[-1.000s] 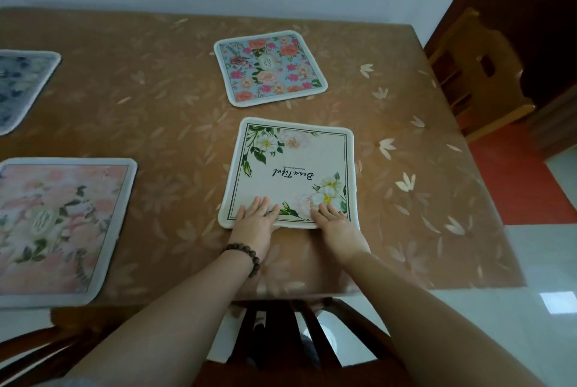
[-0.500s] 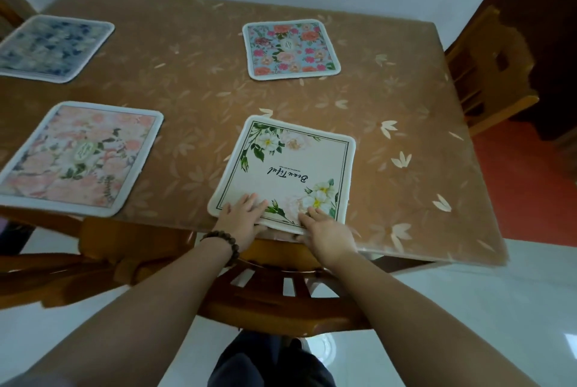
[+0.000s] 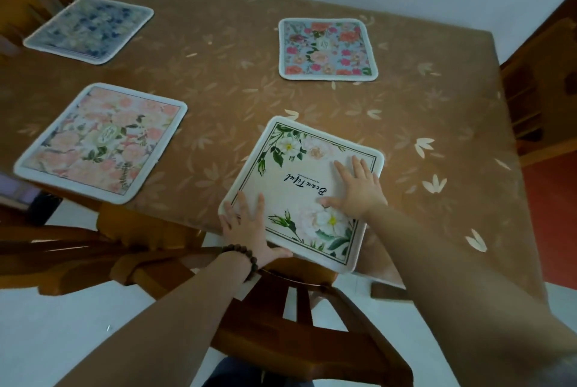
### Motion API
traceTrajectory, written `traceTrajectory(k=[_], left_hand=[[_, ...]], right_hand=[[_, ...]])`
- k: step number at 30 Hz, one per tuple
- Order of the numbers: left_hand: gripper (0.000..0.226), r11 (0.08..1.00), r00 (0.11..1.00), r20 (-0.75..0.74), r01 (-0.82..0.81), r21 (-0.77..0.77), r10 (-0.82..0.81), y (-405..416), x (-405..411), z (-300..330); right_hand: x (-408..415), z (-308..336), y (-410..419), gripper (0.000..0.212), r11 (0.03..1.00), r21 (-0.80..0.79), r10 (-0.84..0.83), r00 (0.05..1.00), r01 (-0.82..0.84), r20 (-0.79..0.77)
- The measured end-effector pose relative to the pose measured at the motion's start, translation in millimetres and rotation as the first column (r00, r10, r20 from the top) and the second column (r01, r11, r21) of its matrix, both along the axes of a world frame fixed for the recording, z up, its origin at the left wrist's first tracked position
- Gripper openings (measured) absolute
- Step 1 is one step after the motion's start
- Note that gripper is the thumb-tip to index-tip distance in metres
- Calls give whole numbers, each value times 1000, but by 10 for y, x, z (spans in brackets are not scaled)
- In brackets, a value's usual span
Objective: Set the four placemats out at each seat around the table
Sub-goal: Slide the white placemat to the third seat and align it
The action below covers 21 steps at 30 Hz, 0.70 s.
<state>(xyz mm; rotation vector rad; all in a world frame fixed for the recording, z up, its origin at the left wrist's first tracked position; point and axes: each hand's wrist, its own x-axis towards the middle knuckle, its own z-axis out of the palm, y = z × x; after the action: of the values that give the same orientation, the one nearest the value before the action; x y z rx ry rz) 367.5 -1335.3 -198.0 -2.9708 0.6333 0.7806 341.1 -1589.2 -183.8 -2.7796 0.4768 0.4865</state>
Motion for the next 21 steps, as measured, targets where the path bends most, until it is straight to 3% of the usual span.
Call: traceTrajectory(k=[9, 14, 17, 21], left_hand=[[135, 997, 997, -2, 71, 5, -71, 5, 196, -141], [136, 991, 991, -1, 134, -25, -134, -7, 352, -135], [132, 984, 984, 33, 174, -32, -173, 27, 569, -80], [116, 992, 992, 61, 111, -60, -107, 122, 927, -12]], right_hand=[[627, -152, -428, 115, 993, -53, 97, 992, -102, -86], [644, -202, -541, 112, 994, -73, 76, 997, -79, -33], [564, -204, -529, 108, 991, -128, 25, 1000, -25, -5], [336, -223, -420, 102, 974, -139, -182, 983, 179, -8]])
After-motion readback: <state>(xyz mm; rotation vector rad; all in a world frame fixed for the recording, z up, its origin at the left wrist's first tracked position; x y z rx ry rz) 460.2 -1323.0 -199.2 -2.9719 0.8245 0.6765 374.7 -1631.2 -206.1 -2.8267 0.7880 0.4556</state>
